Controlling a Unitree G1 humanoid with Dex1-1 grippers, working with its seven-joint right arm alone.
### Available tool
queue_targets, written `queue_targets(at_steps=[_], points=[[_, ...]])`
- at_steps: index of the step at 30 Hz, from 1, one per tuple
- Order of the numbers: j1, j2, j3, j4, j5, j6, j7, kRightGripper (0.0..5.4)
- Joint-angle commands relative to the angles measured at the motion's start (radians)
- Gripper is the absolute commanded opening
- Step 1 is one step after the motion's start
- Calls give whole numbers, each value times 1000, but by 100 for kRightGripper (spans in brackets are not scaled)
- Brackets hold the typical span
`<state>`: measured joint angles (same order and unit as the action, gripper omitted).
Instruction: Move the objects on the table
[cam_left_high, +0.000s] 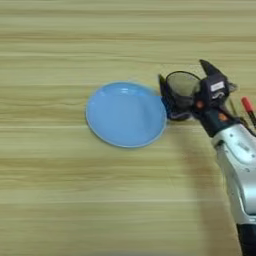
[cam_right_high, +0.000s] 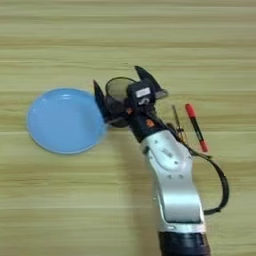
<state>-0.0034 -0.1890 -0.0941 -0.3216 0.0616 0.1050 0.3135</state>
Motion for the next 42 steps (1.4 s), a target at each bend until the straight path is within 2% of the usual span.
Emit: queue_targets(at_steps=[1,6,16,18,22,26,35,42], points=[[12,-28,-64,-54,22,-31,-25,535],[45,-28,-112,19,24,-59,-40,535],[16,-2,-157,217,40,-111,-95,535],[1,-3,-156,270,2,-146,-132,535],[-26,-5,-151,343,-22,-165,-172,535],[-49,-4,-140,377,12,-153,-143,535],[-81,-6,-107,458,4,-176,-128,535],[-101,-12,-109,531,7,-201,-133,535]])
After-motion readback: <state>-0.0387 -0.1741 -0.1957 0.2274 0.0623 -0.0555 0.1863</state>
